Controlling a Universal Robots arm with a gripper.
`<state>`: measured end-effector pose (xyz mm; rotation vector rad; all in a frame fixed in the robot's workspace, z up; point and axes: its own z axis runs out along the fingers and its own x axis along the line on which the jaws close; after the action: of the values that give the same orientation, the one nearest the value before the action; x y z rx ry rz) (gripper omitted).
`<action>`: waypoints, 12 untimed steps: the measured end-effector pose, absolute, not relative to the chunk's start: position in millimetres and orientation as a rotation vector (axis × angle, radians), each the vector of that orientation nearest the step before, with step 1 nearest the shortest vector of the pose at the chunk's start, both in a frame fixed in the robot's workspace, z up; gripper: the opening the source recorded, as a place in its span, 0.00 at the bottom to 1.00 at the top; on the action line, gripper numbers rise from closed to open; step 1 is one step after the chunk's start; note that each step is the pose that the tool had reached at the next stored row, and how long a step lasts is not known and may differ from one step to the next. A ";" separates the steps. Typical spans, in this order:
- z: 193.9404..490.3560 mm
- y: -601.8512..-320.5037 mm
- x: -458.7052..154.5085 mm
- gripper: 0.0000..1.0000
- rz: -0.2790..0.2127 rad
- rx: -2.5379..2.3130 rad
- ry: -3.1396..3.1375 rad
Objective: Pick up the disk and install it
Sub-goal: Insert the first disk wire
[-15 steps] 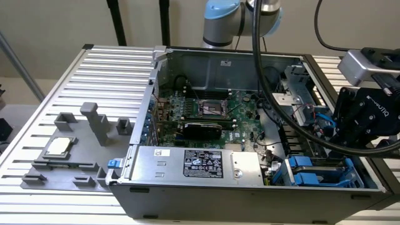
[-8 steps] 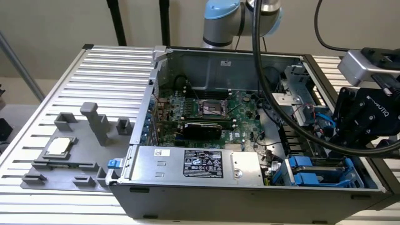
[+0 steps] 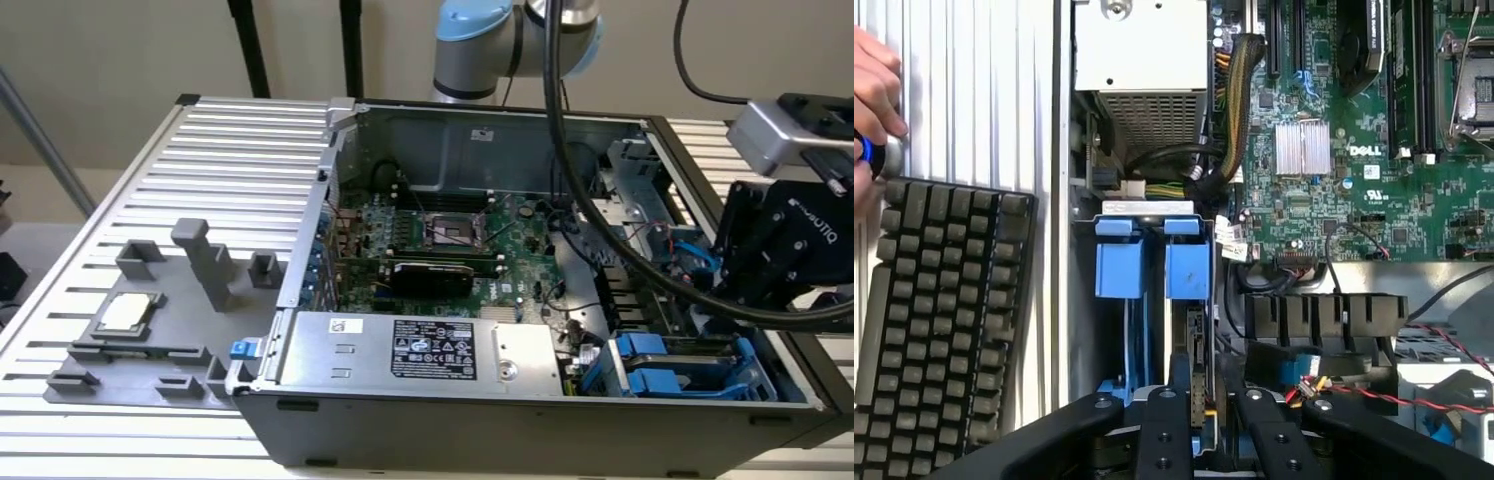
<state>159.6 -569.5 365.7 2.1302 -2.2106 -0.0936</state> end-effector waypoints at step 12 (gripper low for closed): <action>397.8 -560.8 161.1 1.00 -0.096 2.130 -2.212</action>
<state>161.1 -560.8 397.8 2.1302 -2.2124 -0.0963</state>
